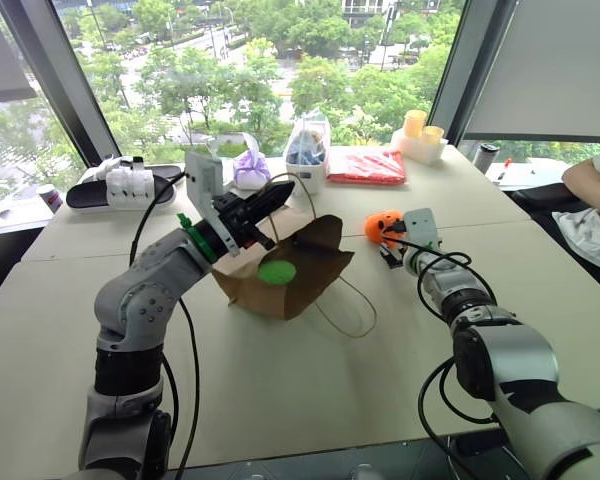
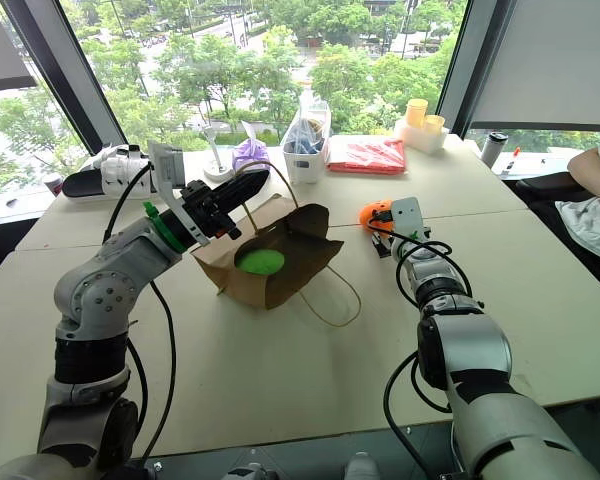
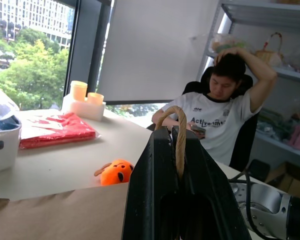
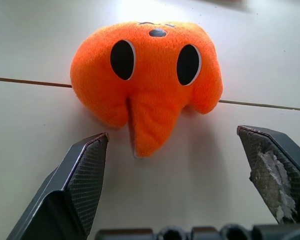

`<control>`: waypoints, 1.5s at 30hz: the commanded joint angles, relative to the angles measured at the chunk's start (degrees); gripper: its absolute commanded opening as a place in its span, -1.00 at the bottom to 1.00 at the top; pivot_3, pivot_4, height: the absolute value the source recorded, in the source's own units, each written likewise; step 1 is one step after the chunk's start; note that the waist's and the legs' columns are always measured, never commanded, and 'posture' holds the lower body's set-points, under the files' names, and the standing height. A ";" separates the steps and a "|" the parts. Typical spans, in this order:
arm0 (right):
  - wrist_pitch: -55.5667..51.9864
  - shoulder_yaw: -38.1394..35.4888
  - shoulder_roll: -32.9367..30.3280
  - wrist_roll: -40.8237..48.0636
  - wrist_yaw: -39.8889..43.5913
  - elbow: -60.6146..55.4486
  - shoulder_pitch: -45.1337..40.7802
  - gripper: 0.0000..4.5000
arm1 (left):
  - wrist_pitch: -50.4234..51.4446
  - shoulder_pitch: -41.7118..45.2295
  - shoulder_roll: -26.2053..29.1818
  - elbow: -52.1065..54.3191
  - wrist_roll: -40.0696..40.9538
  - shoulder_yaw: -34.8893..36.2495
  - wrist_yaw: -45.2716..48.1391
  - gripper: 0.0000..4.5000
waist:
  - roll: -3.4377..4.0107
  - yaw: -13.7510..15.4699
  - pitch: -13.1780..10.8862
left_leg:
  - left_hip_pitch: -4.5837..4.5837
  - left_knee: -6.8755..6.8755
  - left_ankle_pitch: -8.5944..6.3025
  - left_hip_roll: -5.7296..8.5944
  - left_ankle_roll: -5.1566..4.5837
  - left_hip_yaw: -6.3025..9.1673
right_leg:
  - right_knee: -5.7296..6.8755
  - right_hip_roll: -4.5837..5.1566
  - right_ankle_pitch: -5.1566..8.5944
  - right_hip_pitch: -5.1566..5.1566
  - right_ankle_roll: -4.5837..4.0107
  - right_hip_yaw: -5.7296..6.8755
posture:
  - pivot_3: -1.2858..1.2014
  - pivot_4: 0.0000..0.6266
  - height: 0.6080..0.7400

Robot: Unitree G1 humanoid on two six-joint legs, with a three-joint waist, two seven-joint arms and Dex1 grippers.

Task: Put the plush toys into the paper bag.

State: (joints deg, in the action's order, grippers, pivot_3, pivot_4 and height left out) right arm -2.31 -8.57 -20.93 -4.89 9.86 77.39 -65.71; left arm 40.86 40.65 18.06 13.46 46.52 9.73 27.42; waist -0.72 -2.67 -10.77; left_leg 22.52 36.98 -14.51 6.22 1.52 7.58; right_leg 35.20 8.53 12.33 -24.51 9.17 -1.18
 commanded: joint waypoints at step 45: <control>0.98 -0.45 1.29 1.00 1.57 -1.56 -0.47 0.98 | -1.67 0.86 0.03 1.66 -0.04 -0.44 0.13 -1.00 | 0.00 0.02 0.00 | 0.00 0.02 0.00 0.00 0.00 0.00 | 0.00 0.00 0.00 0.01 0.00 0.00 | 0.03 -0.52 1.00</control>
State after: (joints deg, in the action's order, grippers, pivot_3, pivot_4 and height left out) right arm -2.38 -8.91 -19.62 -3.78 12.26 76.13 -65.13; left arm 40.51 40.33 17.95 13.78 46.71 9.40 27.40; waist -0.71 -2.65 -10.77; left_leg 22.52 36.99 -14.51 6.22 1.52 7.58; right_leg 35.20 8.54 12.33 -24.50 9.17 -1.19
